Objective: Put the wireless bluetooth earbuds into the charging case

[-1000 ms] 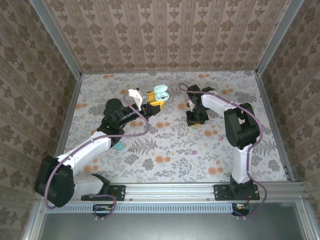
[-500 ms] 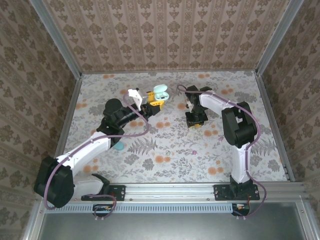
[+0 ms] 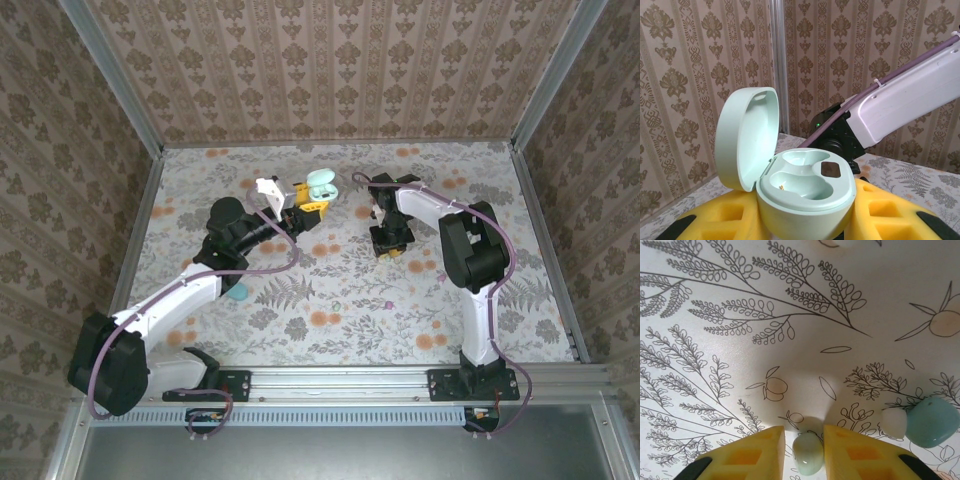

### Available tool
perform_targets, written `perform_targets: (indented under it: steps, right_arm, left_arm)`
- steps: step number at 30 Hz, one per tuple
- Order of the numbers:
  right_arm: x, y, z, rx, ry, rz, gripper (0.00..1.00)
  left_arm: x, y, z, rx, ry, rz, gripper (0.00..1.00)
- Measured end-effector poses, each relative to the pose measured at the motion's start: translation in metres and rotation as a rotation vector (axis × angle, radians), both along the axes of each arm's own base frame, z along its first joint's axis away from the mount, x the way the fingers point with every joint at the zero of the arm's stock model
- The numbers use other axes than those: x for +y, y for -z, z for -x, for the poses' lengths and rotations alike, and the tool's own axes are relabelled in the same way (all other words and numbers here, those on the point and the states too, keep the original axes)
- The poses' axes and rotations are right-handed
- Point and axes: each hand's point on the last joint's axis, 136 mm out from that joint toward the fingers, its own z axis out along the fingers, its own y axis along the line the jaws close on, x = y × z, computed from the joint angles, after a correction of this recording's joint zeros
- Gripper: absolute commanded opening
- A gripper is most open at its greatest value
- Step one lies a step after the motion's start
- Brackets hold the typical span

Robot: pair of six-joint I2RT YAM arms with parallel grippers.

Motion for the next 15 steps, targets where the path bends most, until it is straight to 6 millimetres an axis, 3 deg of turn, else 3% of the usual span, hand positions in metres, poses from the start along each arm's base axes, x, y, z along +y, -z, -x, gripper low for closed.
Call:
perform_targets:
  steps: [15]
  right_arm:
    - [-0.0028, 0.0028, 0.0055, 0.027, -0.008, 0.015, 0.27]
  left_arm:
    - [0.0005, 0.0000, -0.0011, -0.005, -0.008, -0.002, 0.34]
